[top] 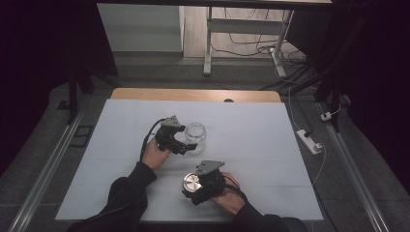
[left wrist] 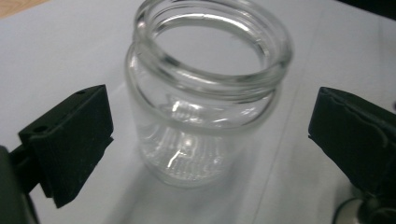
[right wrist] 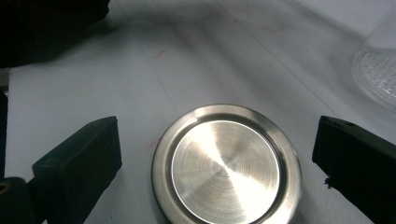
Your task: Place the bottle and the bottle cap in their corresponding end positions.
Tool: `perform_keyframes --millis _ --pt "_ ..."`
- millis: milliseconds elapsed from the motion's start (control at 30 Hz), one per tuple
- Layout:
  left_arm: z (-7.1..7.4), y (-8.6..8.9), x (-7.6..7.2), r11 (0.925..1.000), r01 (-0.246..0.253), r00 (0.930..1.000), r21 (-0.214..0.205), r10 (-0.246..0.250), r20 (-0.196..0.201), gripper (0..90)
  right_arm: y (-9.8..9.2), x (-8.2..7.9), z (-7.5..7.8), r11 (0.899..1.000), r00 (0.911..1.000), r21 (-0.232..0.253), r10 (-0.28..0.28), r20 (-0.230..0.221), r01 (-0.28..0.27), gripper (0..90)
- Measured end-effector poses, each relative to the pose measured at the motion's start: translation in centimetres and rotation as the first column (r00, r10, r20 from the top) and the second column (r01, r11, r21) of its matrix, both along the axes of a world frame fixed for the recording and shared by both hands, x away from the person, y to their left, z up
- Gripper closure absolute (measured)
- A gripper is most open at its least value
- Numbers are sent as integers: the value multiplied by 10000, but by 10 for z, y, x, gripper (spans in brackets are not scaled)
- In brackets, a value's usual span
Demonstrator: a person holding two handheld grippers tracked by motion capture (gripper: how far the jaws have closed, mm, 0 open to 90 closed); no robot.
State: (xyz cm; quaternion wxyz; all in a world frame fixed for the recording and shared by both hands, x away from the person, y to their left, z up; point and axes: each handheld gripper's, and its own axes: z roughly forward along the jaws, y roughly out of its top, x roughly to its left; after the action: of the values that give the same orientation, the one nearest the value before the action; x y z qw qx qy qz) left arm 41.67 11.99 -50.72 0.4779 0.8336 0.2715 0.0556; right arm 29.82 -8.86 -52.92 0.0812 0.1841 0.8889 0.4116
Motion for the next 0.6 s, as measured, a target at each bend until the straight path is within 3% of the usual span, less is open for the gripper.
perform_keyframes --millis 133,200,433,600 --pt "1 2 -2 9995 308 9995 -64 -309 -46 6 -1 0 3 9998 10000 197 -5 0 5 11" --pt "2 4 -4 9998 207 9998 -58 -207 -53 0 -2 -1 4 9996 10000 279 0 -14 1 11" --pt "10 17 -14 9975 -51 10000 -701 45 -76 0 -6 -1 8 9985 9999 546 -7 -144 15 11" --pt "10 22 -22 9982 -23 10000 -605 24 17 0 -7 -3 12 9969 9998 780 -54 -193 69 11"
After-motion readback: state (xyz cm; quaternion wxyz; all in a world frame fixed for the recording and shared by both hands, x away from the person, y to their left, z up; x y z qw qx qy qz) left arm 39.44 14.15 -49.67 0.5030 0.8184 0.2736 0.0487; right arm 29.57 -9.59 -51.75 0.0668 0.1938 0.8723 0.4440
